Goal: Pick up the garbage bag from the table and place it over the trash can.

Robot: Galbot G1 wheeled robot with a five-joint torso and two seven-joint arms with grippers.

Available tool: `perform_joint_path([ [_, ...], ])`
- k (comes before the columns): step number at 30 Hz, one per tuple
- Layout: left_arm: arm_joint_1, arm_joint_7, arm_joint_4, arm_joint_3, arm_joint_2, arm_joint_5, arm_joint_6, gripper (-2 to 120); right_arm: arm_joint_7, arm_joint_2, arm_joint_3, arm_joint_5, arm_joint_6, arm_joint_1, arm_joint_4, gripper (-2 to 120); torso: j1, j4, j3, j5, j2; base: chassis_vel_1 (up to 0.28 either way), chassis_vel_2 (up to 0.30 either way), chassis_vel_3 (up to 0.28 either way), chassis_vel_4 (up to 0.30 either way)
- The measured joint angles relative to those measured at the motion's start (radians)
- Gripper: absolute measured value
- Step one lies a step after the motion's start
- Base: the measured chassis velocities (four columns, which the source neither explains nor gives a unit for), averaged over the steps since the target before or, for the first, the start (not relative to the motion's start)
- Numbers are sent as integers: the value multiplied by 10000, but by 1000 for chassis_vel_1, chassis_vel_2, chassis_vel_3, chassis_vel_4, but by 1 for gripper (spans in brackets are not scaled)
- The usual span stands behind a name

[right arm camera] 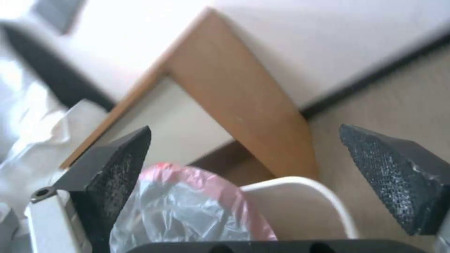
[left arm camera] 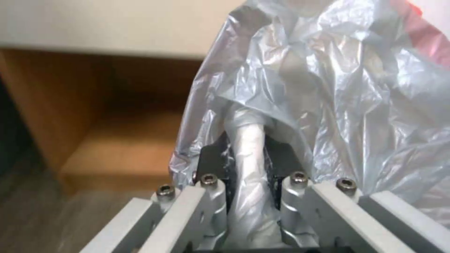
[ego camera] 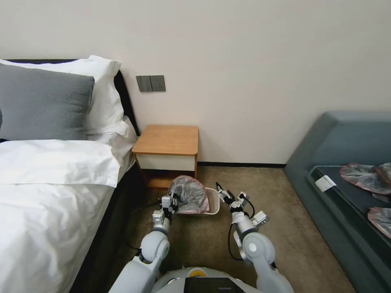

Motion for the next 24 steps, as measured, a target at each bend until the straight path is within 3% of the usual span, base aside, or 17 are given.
perform_joint_path([
  [5, 109, 941, 26, -100, -23, 109, -1375, 9, -289, -441, -872, -1285, 165, 127, 614, 100, 0, -1, 0, -1, 0, 0, 0, 0, 0],
  [10, 327, 1618, -40, -255, -41, 151, -2175, 9, -618, -677, -1591, -1848, 125, 232, 627, 100, 0, 0, 0, -1, 0, 0, 0, 0, 0],
  [24, 867, 1808, -484, -786, -54, 478, -2626, 9, 355, -489, -2093, -2552, -204, 192, 727, 100, -1, 0, 0, -1, 0, 0, 0, 0, 0],
])
